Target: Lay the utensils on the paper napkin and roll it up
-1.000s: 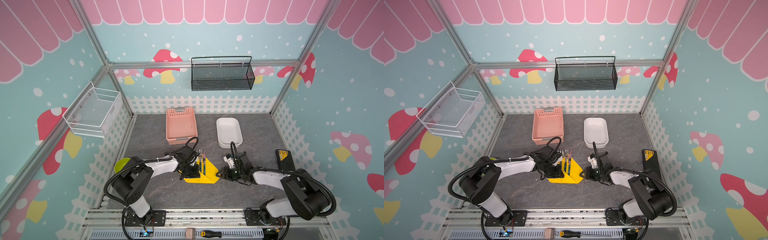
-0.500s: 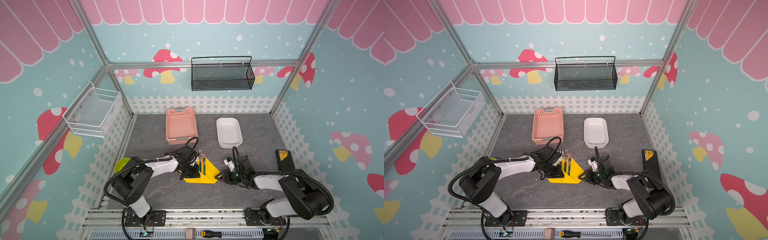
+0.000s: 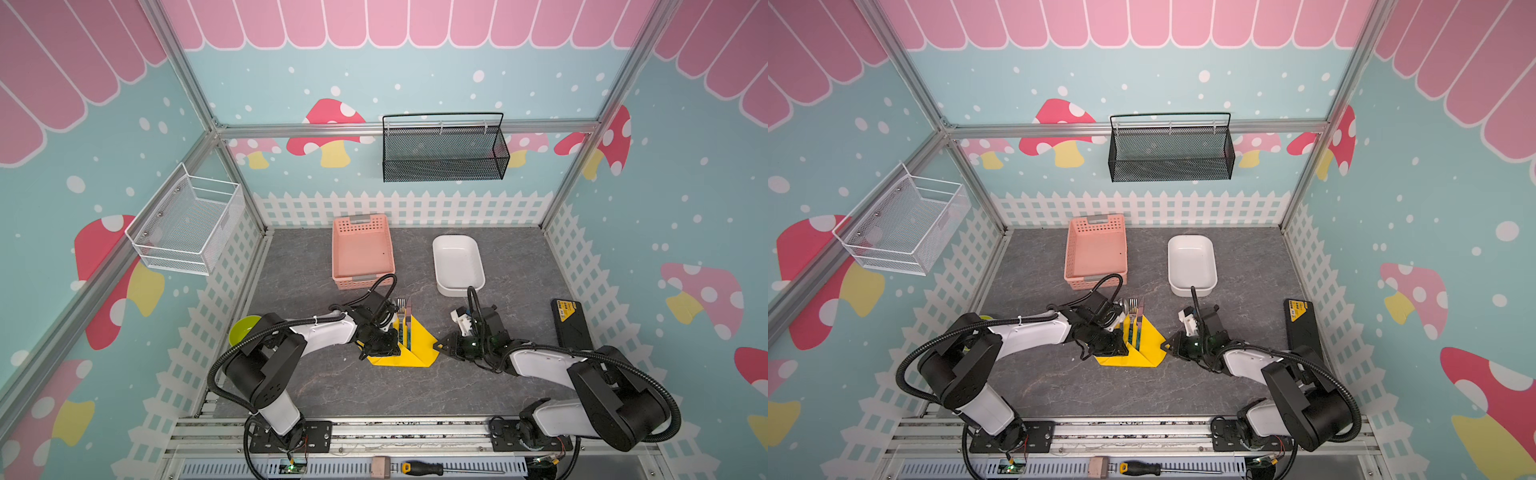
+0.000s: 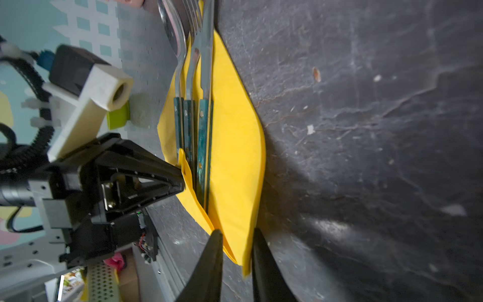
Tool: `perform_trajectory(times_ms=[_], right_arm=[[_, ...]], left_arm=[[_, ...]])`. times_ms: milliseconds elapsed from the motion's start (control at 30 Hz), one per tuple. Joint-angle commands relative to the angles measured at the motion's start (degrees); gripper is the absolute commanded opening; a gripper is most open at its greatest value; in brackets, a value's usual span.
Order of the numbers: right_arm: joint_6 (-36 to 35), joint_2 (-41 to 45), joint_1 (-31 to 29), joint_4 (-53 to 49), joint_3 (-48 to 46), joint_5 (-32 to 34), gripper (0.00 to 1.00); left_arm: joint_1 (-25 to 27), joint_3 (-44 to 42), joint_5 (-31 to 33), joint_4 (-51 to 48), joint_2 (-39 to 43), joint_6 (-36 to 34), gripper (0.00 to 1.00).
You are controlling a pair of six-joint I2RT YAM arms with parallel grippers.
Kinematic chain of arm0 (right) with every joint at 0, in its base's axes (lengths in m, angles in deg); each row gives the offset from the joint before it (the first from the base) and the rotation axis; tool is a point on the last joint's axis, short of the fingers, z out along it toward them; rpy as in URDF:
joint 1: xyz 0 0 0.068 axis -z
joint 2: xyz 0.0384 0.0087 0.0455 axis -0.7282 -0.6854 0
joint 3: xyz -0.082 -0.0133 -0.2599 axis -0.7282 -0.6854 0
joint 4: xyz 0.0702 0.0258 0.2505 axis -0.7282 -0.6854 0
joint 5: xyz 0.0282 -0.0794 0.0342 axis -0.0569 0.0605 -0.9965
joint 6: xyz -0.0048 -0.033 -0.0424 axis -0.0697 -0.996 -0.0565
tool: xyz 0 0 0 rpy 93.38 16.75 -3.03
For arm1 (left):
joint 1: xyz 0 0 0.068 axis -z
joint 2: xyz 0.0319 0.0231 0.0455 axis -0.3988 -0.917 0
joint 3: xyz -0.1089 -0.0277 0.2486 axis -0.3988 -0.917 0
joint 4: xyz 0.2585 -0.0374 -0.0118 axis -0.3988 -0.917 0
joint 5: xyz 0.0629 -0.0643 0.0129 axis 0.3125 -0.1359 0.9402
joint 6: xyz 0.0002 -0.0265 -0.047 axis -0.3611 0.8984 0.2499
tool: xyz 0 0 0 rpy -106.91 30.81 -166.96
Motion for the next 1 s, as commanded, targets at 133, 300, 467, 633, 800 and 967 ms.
perform_trajectory(times_ms=[133, 300, 467, 633, 800, 967], right_arm=[[-1.53, -0.67, -0.02, -2.49, 3.87, 0.56, 0.02], [-1.51, -1.70, -0.61, -2.46, 5.43, -0.26, 0.00], [-1.42, -3.26, -1.42, -2.37, 6.07, -0.32, 0.00], [-1.16, -3.28, -2.15, -2.31, 7.27, -0.17, 0.00], [0.31, -3.38, -3.73, -2.33, 8.61, 0.87, 0.00], [2.02, -4.87, -5.89, -1.95, 10.40, 2.18, 0.00]], left_arm=[[0.18, 1.15, 0.15, 0.47, -0.86, -0.19, 0.15], [0.22, 1.19, -0.22, 0.57, -0.87, -0.10, 0.15], [0.34, 1.49, -1.89, 1.58, 0.06, -0.51, 0.17], [0.61, 1.94, -3.19, 1.64, -0.71, -0.98, 0.17], [0.61, 1.85, -3.30, 1.46, -2.43, -0.98, 0.17], [0.61, 2.11, -3.27, 1.00, -3.00, -1.31, 0.16]])
